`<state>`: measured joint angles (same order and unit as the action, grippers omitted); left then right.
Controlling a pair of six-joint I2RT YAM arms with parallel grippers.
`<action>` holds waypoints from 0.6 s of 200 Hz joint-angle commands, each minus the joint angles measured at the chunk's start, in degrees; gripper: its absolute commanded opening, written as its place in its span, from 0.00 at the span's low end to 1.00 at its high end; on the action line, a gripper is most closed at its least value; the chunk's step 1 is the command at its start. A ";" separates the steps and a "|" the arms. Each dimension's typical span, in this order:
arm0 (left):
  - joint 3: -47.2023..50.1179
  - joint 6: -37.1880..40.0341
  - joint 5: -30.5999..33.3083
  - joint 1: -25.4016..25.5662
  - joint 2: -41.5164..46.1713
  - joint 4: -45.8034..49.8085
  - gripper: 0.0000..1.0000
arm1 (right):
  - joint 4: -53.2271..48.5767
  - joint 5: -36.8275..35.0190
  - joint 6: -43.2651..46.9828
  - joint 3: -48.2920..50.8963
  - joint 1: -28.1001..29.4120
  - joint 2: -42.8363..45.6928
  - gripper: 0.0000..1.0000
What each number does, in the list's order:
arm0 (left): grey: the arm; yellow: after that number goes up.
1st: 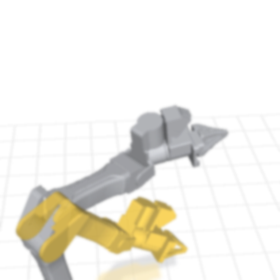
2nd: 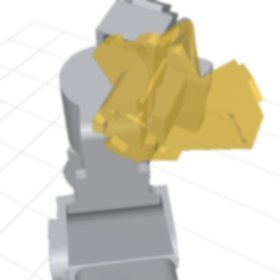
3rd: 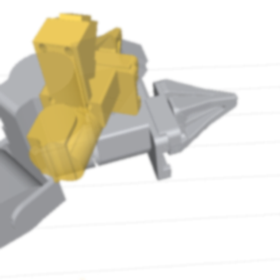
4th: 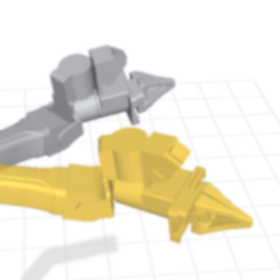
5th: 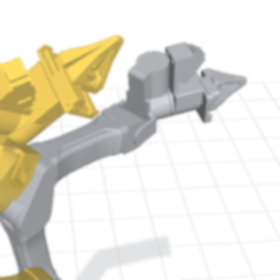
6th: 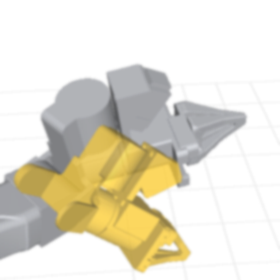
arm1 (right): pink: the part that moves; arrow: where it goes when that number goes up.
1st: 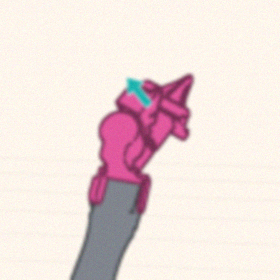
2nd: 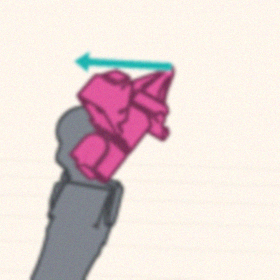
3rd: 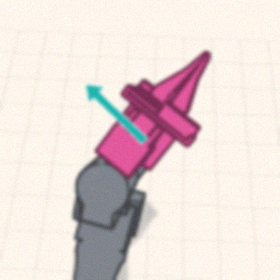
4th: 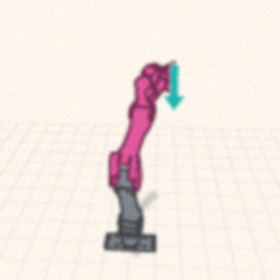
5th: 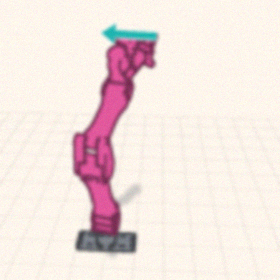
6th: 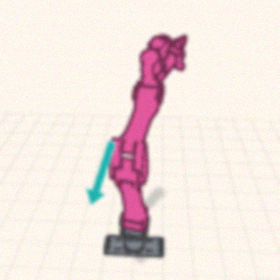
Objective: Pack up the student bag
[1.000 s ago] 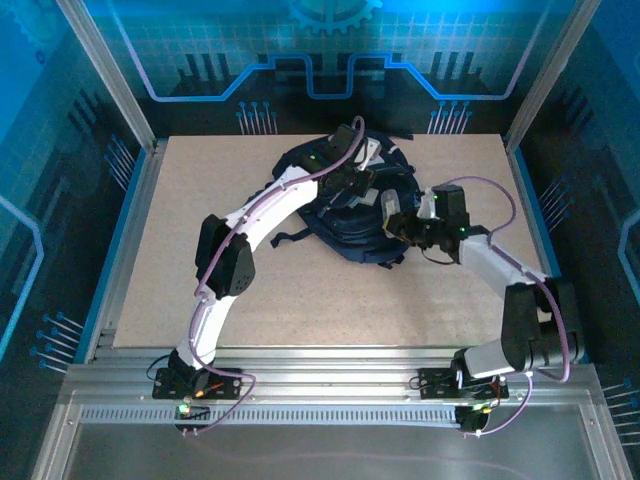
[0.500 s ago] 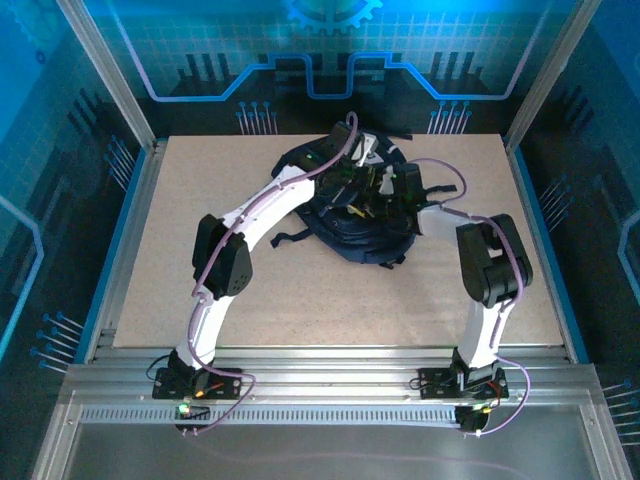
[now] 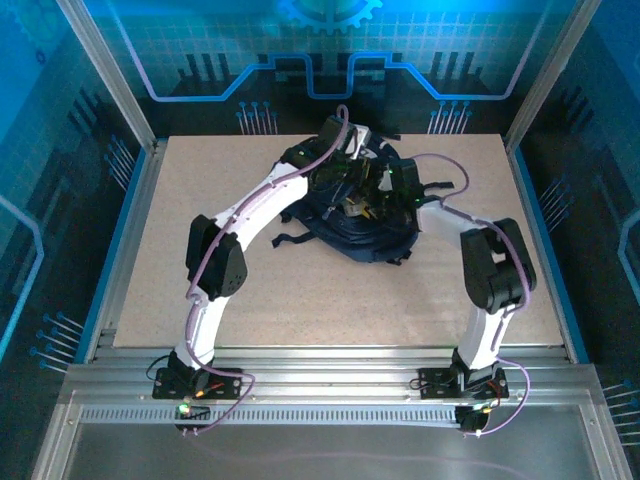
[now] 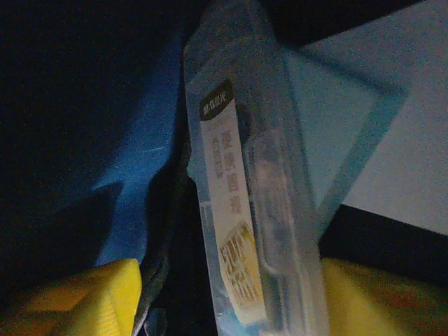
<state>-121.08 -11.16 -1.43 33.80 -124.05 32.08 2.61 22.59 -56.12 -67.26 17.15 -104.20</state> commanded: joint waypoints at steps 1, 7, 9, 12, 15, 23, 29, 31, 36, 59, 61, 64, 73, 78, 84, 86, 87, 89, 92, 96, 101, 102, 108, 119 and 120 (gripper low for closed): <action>0.67 -3.61 -2.17 1.05 3.55 -5.42 0.00 | -11.58 -5.15 6.39 1.91 -2.71 7.27 0.70; 0.79 -3.99 -2.28 1.00 3.36 -5.65 0.00 | -13.42 -5.57 7.74 2.24 -3.26 8.64 0.70; 0.83 -4.14 -2.38 1.07 3.33 -5.76 0.00 | -13.95 -5.79 8.25 2.36 -3.41 9.08 0.70; 0.88 -4.36 -2.50 1.03 3.27 -5.81 0.00 | -14.73 -5.97 9.10 2.51 -3.69 9.64 0.69; 0.91 -4.62 -2.71 1.02 3.24 -5.97 0.00 | -15.76 -6.28 9.79 2.61 -3.96 10.16 0.69; 1.04 -5.47 -3.37 1.01 2.96 -6.42 0.00 | -18.13 -6.97 11.43 2.83 -4.64 11.39 0.68; 1.18 -6.12 -3.89 1.13 2.85 -6.67 0.00 | -19.57 -7.10 12.55 3.12 -5.31 12.33 0.67; 1.19 -6.30 -4.07 1.10 2.81 -6.81 0.00 | -19.99 -7.05 12.84 3.22 -5.49 12.64 0.67; 1.19 -6.63 -4.47 1.17 2.68 -7.01 0.00 | -20.95 -7.08 13.55 3.57 -6.13 13.42 0.65; 1.19 -7.30 -4.99 1.15 2.65 -6.56 0.19 | -25.55 -8.96 16.23 5.50 -7.61 18.67 0.61; 1.28 -7.26 -4.83 1.17 2.82 -6.45 0.23 | -26.03 -9.54 16.40 5.62 -7.53 19.21 0.61; 1.46 -7.28 -4.41 1.17 3.03 -6.26 0.29 | -26.90 -10.27 16.66 5.77 -7.51 19.96 0.61; 2.87 -7.58 -3.04 0.96 4.04 -6.28 0.55 | -29.15 -12.51 17.00 6.22 -6.84 22.33 0.62; 4.29 -7.96 -2.30 0.81 4.89 -6.72 0.65 | -30.37 -13.58 17.01 6.43 -6.50 23.42 0.62; 6.51 -8.63 -1.88 0.42 6.24 -7.72 0.72 | -31.82 -14.91 16.77 6.62 -5.84 24.54 0.63; 7.42 -8.80 -1.81 0.26 6.84 -8.19 0.74 | -32.39 -15.40 16.64 6.73 -5.68 24.94 0.63; 7.87 -8.97 -1.82 0.15 7.08 -8.49 0.75 | -32.62 -15.61 16.56 6.72 -5.57 25.15 0.63; 8.86 -9.36 -1.82 -0.07 7.64 -9.02 0.78 | -33.10 -15.99 16.46 6.82 -5.27 25.53 0.63; 10.50 -9.82 -1.85 -0.39 8.54 -9.89 0.80 | -33.73 -16.67 16.23 6.99 -4.95 26.07 0.63; 12.64 -10.63 -1.90 -0.96 9.76 -11.13 0.84 | -34.53 -17.75 15.88 7.19 -4.35 26.73 0.64; 15.35 -11.41 -2.15 -1.71 11.29 -12.77 0.86 | -35.34 -19.11 15.18 7.60 -3.36 27.66 0.64; 15.92 -11.55 -2.20 -1.85 11.64 -13.06 0.86 | -35.46 -19.35 15.04 7.64 -3.14 27.87 0.64; 18.79 -12.42 -2.17 -2.79 13.51 -14.60 0.88 | -35.90 -20.87 13.99 8.27 -1.95 28.84 0.64; 24.09 -13.41 -2.15 -4.59 16.55 -16.72 0.89 | -35.50 -22.62 11.01 10.03 0.50 30.49 0.64; 24.46 -13.47 -2.12 -4.78 16.82 -16.80 0.89 | -35.41 -22.73 10.76 10.26 0.73 30.61 0.64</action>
<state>-105.27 -20.71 -3.95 33.23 -115.04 22.06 -27.51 6.70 -41.98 -59.96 13.52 -77.03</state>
